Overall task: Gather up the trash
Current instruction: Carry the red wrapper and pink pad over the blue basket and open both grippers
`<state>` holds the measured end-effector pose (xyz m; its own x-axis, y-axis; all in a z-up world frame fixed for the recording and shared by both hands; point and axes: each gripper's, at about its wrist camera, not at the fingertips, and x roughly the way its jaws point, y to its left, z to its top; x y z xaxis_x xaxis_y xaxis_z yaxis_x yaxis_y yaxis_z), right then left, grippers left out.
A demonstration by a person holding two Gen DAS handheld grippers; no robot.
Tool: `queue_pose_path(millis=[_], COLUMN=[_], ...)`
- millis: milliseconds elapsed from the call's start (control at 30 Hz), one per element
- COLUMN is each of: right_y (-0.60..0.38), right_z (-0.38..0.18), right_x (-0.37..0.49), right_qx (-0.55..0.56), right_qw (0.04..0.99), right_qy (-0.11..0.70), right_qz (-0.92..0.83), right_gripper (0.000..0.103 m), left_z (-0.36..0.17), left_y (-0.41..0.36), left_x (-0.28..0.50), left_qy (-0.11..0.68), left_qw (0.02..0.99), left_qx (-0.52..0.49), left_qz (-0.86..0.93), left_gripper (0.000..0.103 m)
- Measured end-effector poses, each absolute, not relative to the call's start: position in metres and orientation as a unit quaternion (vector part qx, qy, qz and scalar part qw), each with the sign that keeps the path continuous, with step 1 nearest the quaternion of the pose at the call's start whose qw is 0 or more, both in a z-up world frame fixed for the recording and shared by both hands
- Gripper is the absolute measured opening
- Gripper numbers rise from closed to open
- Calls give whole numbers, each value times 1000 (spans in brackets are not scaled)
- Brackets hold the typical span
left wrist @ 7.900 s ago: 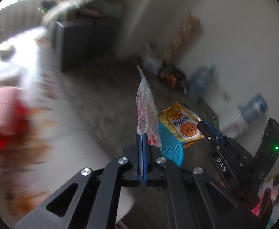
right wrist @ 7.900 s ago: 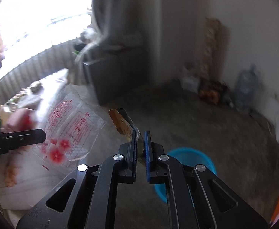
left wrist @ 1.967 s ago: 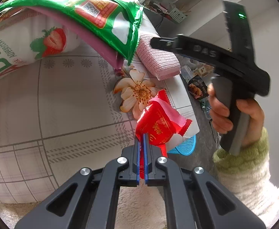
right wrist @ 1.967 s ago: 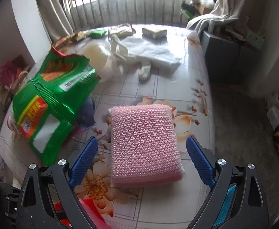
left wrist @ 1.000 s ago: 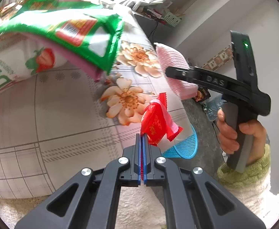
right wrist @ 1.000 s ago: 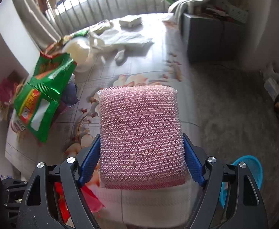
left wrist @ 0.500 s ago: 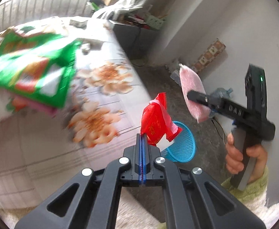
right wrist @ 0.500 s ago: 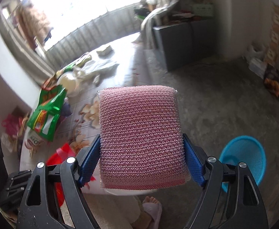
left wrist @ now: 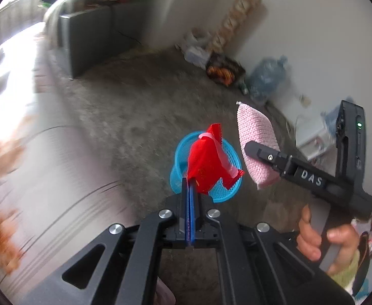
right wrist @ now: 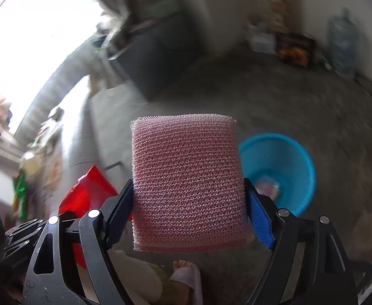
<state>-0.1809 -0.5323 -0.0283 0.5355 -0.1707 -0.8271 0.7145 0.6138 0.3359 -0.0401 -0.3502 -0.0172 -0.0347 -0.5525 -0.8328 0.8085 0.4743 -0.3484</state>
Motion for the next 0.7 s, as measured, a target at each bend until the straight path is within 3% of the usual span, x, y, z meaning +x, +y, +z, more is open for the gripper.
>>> queue_pose_path(millis=[400, 467, 533, 700], right_y=[-624, -638, -645, -652], right_z=[-127, -140, -149, -169], right_x=[-210, -208, -211, -219], right_qx=[462, 472, 474, 492], right_qw=[713, 704, 694, 673], right_qy=[398, 391, 391, 392], right_qz=[-346, -359, -374, -388], right_gripper=[81, 88, 90, 90], left_z=[-132, -144, -155, -146], left_y=[-493, -512, -522, -519], left_x=[-69, -72, -69, -66], left_qy=[582, 577, 591, 587], left_qw=[622, 620, 618, 629], left_qx=[202, 221, 217, 205], left_qz=[-484, -483, -471, -466], left_gripper=[1, 9, 32, 46])
